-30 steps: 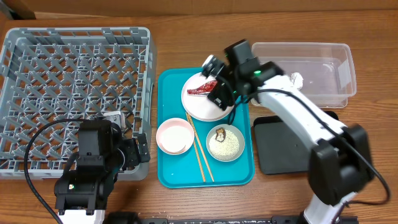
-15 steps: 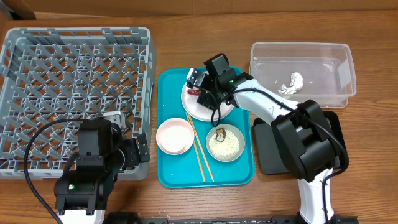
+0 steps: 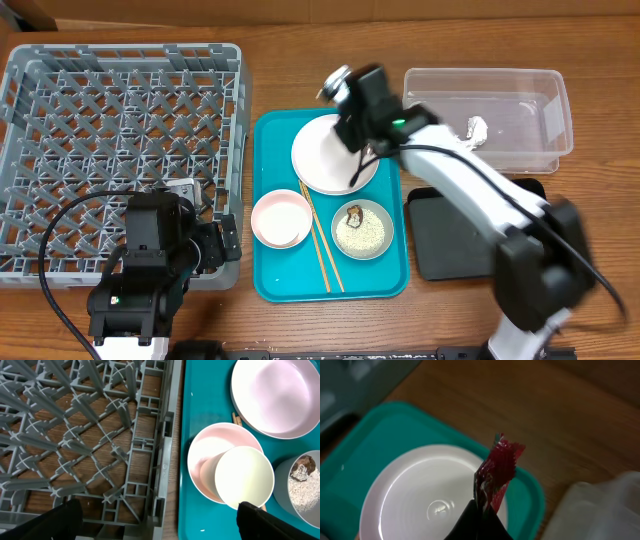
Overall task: Sort waste into correct bins and load items into the dishwasher
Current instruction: 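Grasp the red wrapper with the right gripper, drop it in the bin, then grasp the small rice bowl with the right gripper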
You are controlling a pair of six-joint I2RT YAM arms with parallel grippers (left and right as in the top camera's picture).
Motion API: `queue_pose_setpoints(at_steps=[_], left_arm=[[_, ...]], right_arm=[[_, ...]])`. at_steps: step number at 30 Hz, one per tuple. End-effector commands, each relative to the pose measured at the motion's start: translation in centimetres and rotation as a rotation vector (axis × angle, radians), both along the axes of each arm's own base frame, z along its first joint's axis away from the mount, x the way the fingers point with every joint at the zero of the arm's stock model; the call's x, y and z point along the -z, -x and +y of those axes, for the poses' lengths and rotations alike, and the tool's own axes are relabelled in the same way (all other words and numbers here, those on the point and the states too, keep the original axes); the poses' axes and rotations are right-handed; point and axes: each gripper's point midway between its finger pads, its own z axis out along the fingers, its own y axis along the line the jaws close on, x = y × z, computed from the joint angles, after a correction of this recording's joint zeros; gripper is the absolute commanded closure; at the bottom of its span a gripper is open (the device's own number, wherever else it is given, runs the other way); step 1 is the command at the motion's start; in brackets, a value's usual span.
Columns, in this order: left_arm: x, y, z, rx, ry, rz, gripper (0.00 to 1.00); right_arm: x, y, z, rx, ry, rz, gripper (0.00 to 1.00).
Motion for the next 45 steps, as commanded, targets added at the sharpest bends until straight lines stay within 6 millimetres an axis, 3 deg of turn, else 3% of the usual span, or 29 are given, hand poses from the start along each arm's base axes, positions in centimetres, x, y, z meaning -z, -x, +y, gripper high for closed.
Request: queue_pose_setpoints(at_steps=[1, 4, 6, 8, 10, 12, 14, 17, 18, 19, 20, 22, 23, 24, 31, 34, 39, 43, 45], left_arm=[[-1.0, -0.3, -0.2, -0.007, 0.012, -0.028, 0.00], [-1.0, -0.3, -0.2, -0.007, 0.012, -0.028, 0.00], [-1.0, -0.3, -0.2, -0.007, 0.012, -0.029, 0.00], [-1.0, -0.3, -0.2, -0.007, 0.012, -0.030, 0.00], [-1.0, -0.3, -0.2, -0.007, 0.011, -0.030, 0.00], [-1.0, -0.3, -0.2, -0.007, 0.011, -0.030, 0.00], [-1.0, -0.3, -0.2, -0.007, 0.011, -0.029, 0.00], [-1.0, -0.3, -0.2, -0.007, 0.011, -0.030, 0.00], [-1.0, -0.3, -0.2, -0.007, 0.011, -0.029, 0.00], [-1.0, -0.3, -0.2, -0.007, 0.012, -0.029, 0.00], [-1.0, -0.3, -0.2, -0.007, 0.011, -0.029, 0.00], [-1.0, -0.3, -0.2, -0.007, 0.011, -0.029, 0.00], [-1.0, -0.3, -0.2, -0.007, 0.011, -0.029, 0.00], [-1.0, -0.3, -0.2, -0.007, 0.011, -0.029, 0.00], [-1.0, -0.3, -0.2, -0.007, 0.012, -0.029, 0.00], [-1.0, -0.3, -0.2, -0.007, 0.012, -0.029, 0.00], [-0.9, -0.1, -0.4, 0.000, 0.021, -0.020, 0.00], [-0.7, 0.1, -0.4, 0.002, 0.023, -0.006, 0.00], [-0.7, 0.2, -0.4, 0.002, 0.023, -0.005, 0.00]], right_arm=[[-5.4, -2.5, -8.8, 0.506, -0.232, -0.040, 0.96], [-2.5, -1.9, -17.0, 0.936, -0.388, 0.110, 0.96], [-0.4, -1.5, -20.7, 1.110, -0.426, 0.177, 0.93], [0.8, -2.0, -22.0, 1.135, -0.461, 0.215, 0.68], [0.8, -2.4, -22.2, 1.123, -0.498, 0.230, 0.55], [-0.5, -3.2, -22.7, 1.089, -0.527, 0.191, 0.26], [-4.2, -3.7, -22.5, 0.971, -0.561, 0.139, 0.14], [-9.0, -1.8, -20.3, 0.735, -0.599, 0.138, 0.13], [-9.9, -0.4, -19.4, 0.648, -0.588, 0.156, 0.13], [-10.5, 2.2, -18.6, 0.594, -0.564, 0.207, 0.14], [-10.2, 3.8, -18.1, 0.594, -0.545, 0.253, 0.14], [-8.9, 7.9, -16.6, 0.563, -0.461, 0.381, 0.18], [-8.5, 8.7, -16.2, 0.561, -0.437, 0.406, 0.18], [-7.4, 11.3, -14.3, 0.521, -0.373, 0.458, 0.19], [-3.0, 18.6, -6.1, 0.190, -0.227, 0.484, 0.21], [0.9, 21.8, -1.9, 0.031, -0.154, 0.526, 0.30], [5.9, 24.2, 2.3, -0.097, -0.063, 0.562, 0.39], [9.0, 24.1, 5.0, -0.144, -0.031, 0.561, 0.43], [10.5, 23.7, 5.2, -0.109, -0.008, 0.563, 0.49]])
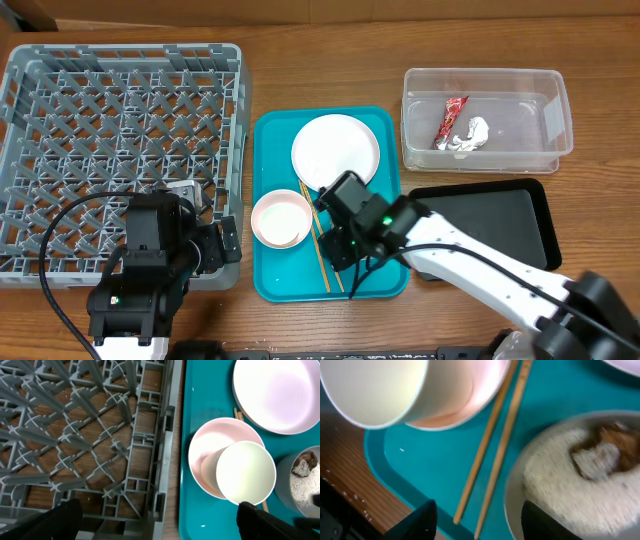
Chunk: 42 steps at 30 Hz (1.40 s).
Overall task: Sort waste into correct bins and load items into the dishwasher
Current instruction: 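Grasp the small rice bowl with the right gripper, then tip the rice bowl over the black tray to dump the rice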
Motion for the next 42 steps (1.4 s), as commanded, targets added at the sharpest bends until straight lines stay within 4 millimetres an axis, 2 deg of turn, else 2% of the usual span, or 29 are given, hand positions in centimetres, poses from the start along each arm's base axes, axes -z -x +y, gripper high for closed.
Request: queue_pose_setpoints(at_steps=[1, 2, 3, 6, 7, 11, 13, 17, 19, 22, 23, 24, 27, 30, 33, 35, 39, 42], left_arm=[[-0.9, -0.2, -0.4, 0.001, 0.023, -0.024, 0.00], [-0.9, -0.2, -0.4, 0.001, 0.023, -0.024, 0.00], [-0.9, -0.3, -0.4, 0.001, 0.022, -0.025, 0.00], [-0.9, -0.2, -0.4, 0.001, 0.023, -0.024, 0.00], [-0.9, -0.2, -0.4, 0.001, 0.023, -0.024, 0.00], [-0.9, -0.2, -0.4, 0.001, 0.023, -0.024, 0.00], [-0.9, -0.2, -0.4, 0.001, 0.023, -0.024, 0.00], [-0.9, -0.2, -0.4, 0.001, 0.023, -0.024, 0.00], [-0.9, -0.2, -0.4, 0.001, 0.023, -0.024, 0.00], [-0.9, -0.2, -0.4, 0.001, 0.023, -0.024, 0.00], [-0.9, -0.2, -0.4, 0.001, 0.023, -0.024, 0.00], [-0.9, -0.2, -0.4, 0.001, 0.023, -0.024, 0.00], [-0.9, -0.2, -0.4, 0.001, 0.023, -0.024, 0.00], [-0.9, -0.3, -0.4, 0.001, 0.022, -0.025, 0.00], [-0.9, -0.3, -0.4, 0.001, 0.023, -0.024, 0.00], [-1.0, -0.3, -0.4, 0.001, 0.023, -0.027, 0.00], [-1.0, -0.3, -0.4, 0.001, 0.023, -0.026, 0.00], [-1.0, -0.3, -0.4, 0.001, 0.023, -0.026, 0.00]], right_arm=[[2.3, -0.5, -0.3, 0.050, 0.066, 0.006, 0.53], [2.8, -0.5, -0.3, 0.054, 0.073, 0.012, 0.57], [3.4, -0.5, -0.3, 0.054, 0.085, 0.022, 0.69], [4.2, -0.2, -0.6, 0.058, 0.108, 0.041, 0.72], [4.2, -0.2, -0.6, 0.061, 0.108, 0.043, 0.78], [4.3, -0.3, -1.1, 0.111, 0.127, 0.052, 0.80], [4.4, -0.6, -1.6, 0.141, 0.154, 0.037, 0.90], [4.3, -0.7, -1.7, 0.152, 0.153, 0.037, 0.96], [3.3, -0.8, -1.6, 0.164, 0.150, 0.035, 0.96], [0.6, -2.0, -1.3, 0.191, 0.108, 0.009, 0.96], [-2.0, -3.1, -1.4, 0.232, 0.058, -0.021, 0.96], [-3.2, -3.8, -1.6, 0.263, 0.031, -0.034, 0.96], [-7.0, -6.2, -4.3, 0.480, -0.070, -0.048, 0.96], [-8.4, -7.2, -7.6, 0.633, -0.113, 0.007, 0.96], [-8.2, -7.4, -10.1, 0.707, -0.135, 0.107, 0.96], [-6.8, -7.0, -11.8, 0.740, -0.180, 0.223, 0.96], [-5.2, -6.6, -12.9, 0.700, -0.358, 0.346, 0.96], [-4.4, -6.5, -14.9, 0.718, -0.493, 0.397, 0.96]])
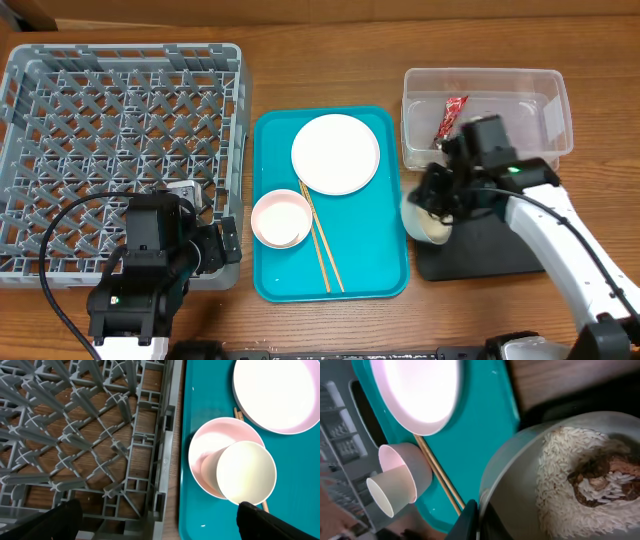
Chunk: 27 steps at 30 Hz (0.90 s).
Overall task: Sort waste into correct bins and load items into the dishwasher
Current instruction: 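Tip the rice bowl over the black tray to dump the rice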
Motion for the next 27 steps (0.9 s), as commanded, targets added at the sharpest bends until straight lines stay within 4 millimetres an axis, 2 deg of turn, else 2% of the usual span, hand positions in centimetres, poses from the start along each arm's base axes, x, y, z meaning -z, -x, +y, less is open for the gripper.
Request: queue_pose_setpoints(at_steps=[1, 3, 6, 12, 16, 17, 22, 27], left_arm=[[-1.0, -0.3, -0.4, 0.001, 0.023, -0.027, 0.00], [-1.0, -0.3, -0.4, 0.001, 0.023, -0.026, 0.00], [-1.0, -0.3, -0.4, 0.001, 0.023, -0.026, 0.00], [-1.0, -0.3, -0.4, 0.001, 0.023, -0.026, 0.00], [-1.0, -0.3, -0.4, 0.001, 0.023, -0.027, 0.00], [-1.0, -0.3, -0.4, 0.001, 0.023, -0.029, 0.00], [-1.0, -0.4, -0.4, 0.001, 0.023, -0.030, 0.00], [-1.0, -0.4, -0.4, 0.001, 0.023, -0.030, 0.00]], right_arm=[[-1.0, 0.6, 0.1, -0.043, -0.236, -0.028, 0.96], [-1.6, 0.5, -1.0, -0.019, -0.345, -0.052, 0.96], [-4.4, -0.4, -3.7, 0.089, -0.630, -0.104, 0.96], [-6.2, -1.7, -9.0, 0.273, -0.830, -0.154, 0.96], [-8.4, -1.8, -11.8, 0.347, -0.974, -0.215, 0.96], [-8.4, -1.9, -12.6, 0.380, -0.978, -0.213, 0.96], [-8.4, -1.8, -14.2, 0.480, -1.019, -0.142, 0.96], [-8.4, -1.9, -14.2, 0.503, -1.038, -0.098, 0.96]])
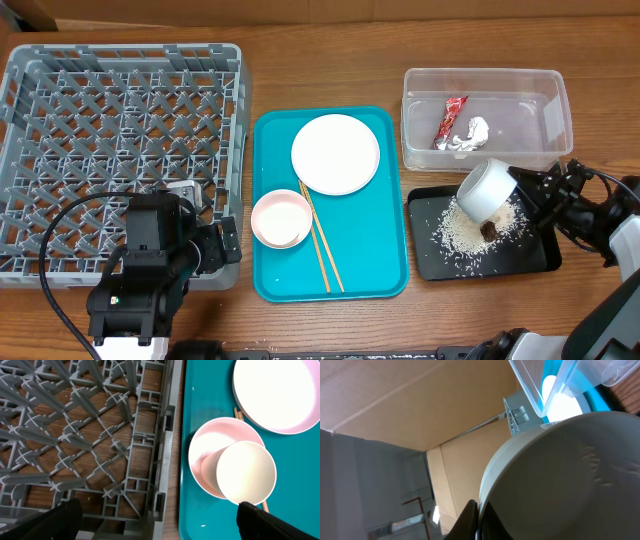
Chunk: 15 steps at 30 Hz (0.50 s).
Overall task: Sort waste into correct bins and load items into the dishwasher
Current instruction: 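Tip the rice bowl over the black tray to dump the rice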
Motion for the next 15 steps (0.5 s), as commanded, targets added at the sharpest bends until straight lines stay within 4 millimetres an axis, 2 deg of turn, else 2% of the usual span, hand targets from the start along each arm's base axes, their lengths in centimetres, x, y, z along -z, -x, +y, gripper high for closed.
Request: queue_pose_setpoints(at_steps=[1, 8, 10, 12, 13, 14, 15], left_arm=[[-1.0, -0.3, -0.4, 0.001, 0.022, -0.029, 0.00], [-1.0, -0.3, -0.4, 0.001, 0.022, -0.029, 0.00], [-1.0, -0.3, -0.4, 0.001, 0.023, -0.029, 0.00], [-1.0, -0.3, -0.4, 0.001, 0.023, -0.029, 0.00], [-1.0, -0.3, -0.4, 0.001, 0.023, -0.029, 0.00], [-1.0, -0.3, -0.4, 0.001, 0.023, -0.028, 0.00], [-1.0, -0.3, -0.4, 0.001, 0.023, -0.029, 0.00]], right_arm=[[-0.6, 0.1, -0.1, -0.002, -0.068, 0.016, 0.96], [-0.6, -0.1, -0.2, -0.003, -0.051, -0.005, 0.96], [1.4, -0.5, -0.6, 0.021, 0.062, 0.041, 0.96], [4.4, -0.3, -1.1, 0.053, 0.162, 0.199, 0.96], [4.9, -0.1, -1.2, 0.057, 0.170, 0.231, 0.96], [4.3, -0.1, -1.0, 0.049, 0.151, 0.199, 0.96], [0.5, -0.5, -0.4, 0.002, 0.117, -0.114, 0.96]])
